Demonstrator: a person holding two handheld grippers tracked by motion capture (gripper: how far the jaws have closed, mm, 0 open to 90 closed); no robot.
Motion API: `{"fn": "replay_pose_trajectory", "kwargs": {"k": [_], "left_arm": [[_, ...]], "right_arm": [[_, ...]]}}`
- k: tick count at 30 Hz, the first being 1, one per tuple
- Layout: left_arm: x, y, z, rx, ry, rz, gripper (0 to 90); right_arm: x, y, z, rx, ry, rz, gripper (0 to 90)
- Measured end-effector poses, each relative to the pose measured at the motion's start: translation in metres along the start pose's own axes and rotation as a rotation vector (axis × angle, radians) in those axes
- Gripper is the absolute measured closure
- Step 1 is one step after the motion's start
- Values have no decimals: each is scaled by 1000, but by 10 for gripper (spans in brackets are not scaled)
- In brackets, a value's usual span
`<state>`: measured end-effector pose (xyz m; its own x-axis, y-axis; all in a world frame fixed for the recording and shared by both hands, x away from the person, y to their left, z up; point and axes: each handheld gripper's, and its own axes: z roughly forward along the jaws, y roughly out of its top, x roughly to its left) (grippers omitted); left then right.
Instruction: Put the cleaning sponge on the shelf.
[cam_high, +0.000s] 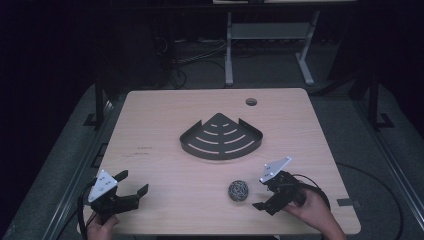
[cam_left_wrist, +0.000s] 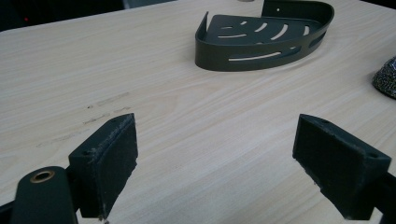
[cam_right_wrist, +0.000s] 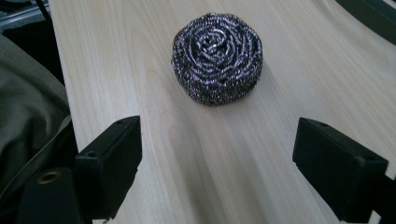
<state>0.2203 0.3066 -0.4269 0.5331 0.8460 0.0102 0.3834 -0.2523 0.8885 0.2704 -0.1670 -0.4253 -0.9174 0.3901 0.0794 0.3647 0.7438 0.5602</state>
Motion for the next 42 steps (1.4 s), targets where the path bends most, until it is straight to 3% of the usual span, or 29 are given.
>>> {"fn": "replay_pose_trajectory", "kwargs": {"k": [29, 42], "left_arm": [[-1, 1, -1, -9, -3, 7, 132], [-1, 2, -1, -7, -6, 2, 132]], "right_arm": [[-5, 42, 34, 57, 45, -51, 145], [-4, 46, 49, 110, 45, -73, 164]]}}
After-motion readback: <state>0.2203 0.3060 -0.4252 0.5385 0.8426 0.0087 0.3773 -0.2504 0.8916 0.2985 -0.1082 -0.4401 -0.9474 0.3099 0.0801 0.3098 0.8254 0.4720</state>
